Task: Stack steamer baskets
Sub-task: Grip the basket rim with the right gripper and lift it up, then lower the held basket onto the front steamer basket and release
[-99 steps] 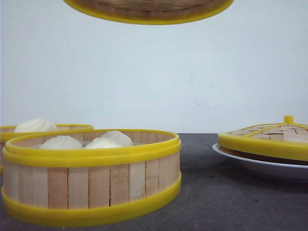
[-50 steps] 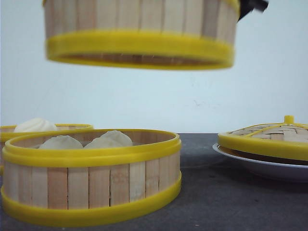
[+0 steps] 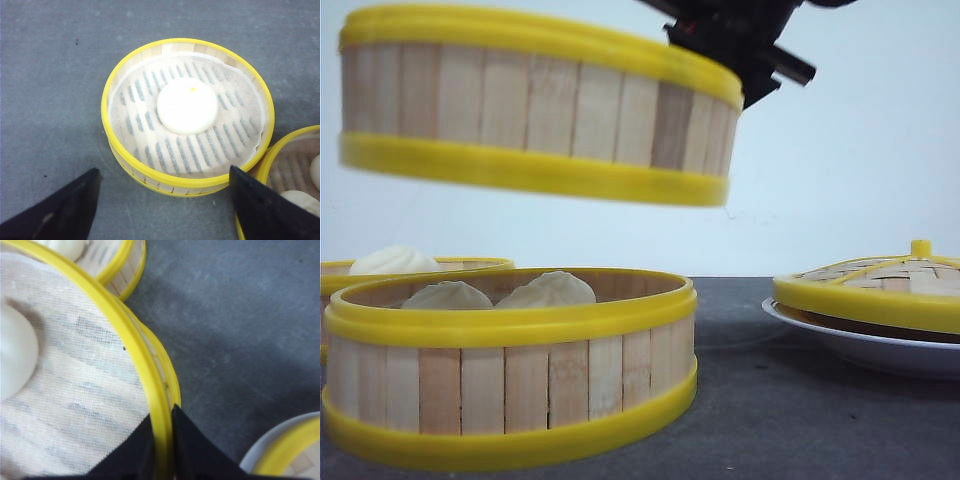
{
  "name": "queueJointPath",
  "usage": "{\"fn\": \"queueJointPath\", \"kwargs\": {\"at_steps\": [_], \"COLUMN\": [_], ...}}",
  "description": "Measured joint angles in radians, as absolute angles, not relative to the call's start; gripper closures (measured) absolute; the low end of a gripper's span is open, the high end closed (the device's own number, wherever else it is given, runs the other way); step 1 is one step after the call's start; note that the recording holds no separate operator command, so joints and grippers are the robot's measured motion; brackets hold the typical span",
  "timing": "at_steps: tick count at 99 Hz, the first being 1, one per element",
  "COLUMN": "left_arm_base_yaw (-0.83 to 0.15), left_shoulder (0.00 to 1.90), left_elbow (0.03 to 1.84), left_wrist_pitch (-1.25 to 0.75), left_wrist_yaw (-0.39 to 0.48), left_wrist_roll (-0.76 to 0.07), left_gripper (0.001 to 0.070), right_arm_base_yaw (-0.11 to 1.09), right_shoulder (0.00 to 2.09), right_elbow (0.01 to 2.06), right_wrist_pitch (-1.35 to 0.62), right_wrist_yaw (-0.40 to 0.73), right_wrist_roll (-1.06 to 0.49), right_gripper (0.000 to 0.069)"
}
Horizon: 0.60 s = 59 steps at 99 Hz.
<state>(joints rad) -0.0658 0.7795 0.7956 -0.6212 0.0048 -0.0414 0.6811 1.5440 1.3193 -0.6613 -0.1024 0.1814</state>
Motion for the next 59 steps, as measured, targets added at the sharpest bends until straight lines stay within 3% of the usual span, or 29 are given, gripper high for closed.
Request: {"fn": "queueJointPath", "kwargs": {"at_steps": [59], "left_arm_base_yaw": [-0.066], "left_shoulder": [0.780], "left_elbow": [0.796], "left_wrist_pitch": [-0.621], "left_wrist_yaw": [0.005], "left_wrist_roll": [-0.041], "left_gripper": [0.0209], "right_arm_base_yaw": [0.714], "right_shoulder": [1.680], "right_elbow": [1.319], "right_wrist_pitch": [-0.596], "right_wrist_yaw": [-0.086], "right_wrist_roll": [0.195], "right_gripper": [0.0672]}}
